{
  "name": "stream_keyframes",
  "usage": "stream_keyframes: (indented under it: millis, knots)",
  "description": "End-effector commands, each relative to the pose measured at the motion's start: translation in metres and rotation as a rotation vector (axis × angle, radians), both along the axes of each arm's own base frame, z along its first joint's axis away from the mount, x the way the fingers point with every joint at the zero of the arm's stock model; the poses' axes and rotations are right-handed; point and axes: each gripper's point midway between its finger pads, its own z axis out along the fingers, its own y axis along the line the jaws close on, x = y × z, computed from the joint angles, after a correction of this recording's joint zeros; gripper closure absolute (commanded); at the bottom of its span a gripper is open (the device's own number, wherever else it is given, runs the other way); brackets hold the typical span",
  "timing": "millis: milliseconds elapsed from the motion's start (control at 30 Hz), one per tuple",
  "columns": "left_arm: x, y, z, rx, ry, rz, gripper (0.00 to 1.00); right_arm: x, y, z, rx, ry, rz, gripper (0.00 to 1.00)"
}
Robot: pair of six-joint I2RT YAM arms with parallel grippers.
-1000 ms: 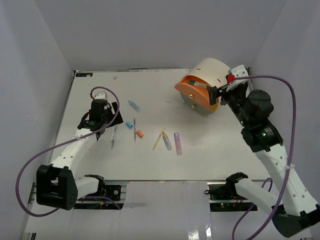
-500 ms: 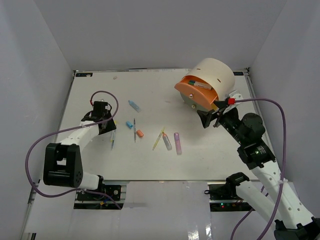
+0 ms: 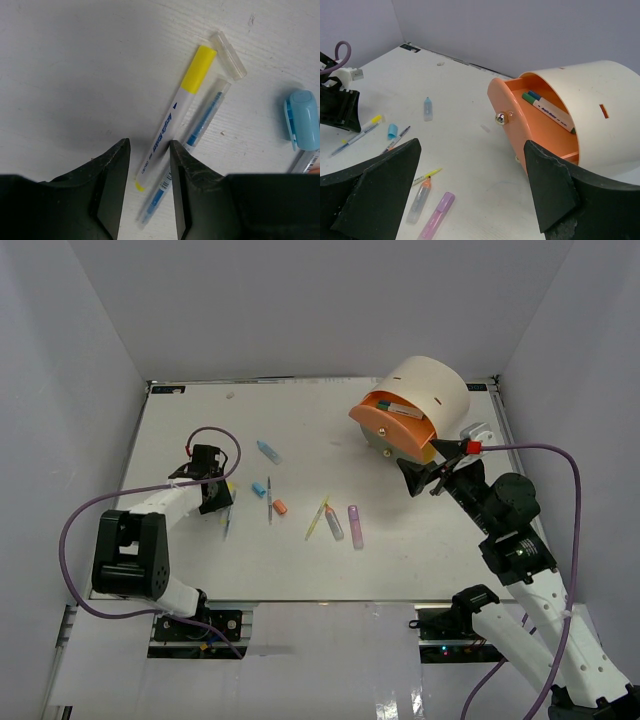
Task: Sort the stationery into containers
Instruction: Pick up the pen from the center of the board.
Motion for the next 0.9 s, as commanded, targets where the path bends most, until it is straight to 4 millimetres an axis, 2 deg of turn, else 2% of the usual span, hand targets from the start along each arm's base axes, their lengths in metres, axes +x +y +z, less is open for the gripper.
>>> stream_keyframes:
  millis: [0,600,867]
  knots:
    - [0.0,0.001,0.0,-0.001,0.005,0.001,0.52,-0.002,0.001,0.017,0.025,-0.056,0.005,0.1]
    - [-0.005,0.017,-0.009,0.077,0.058,0.053,0.6,-0.001,0.002,0.011,0.015,-0.043,0.005,0.1]
    - [-0.013,0.025,-0.017,0.073,0.107,0.095,0.71,-0.001,0.001,0.01,0.013,-0.043,-0.001,0.1]
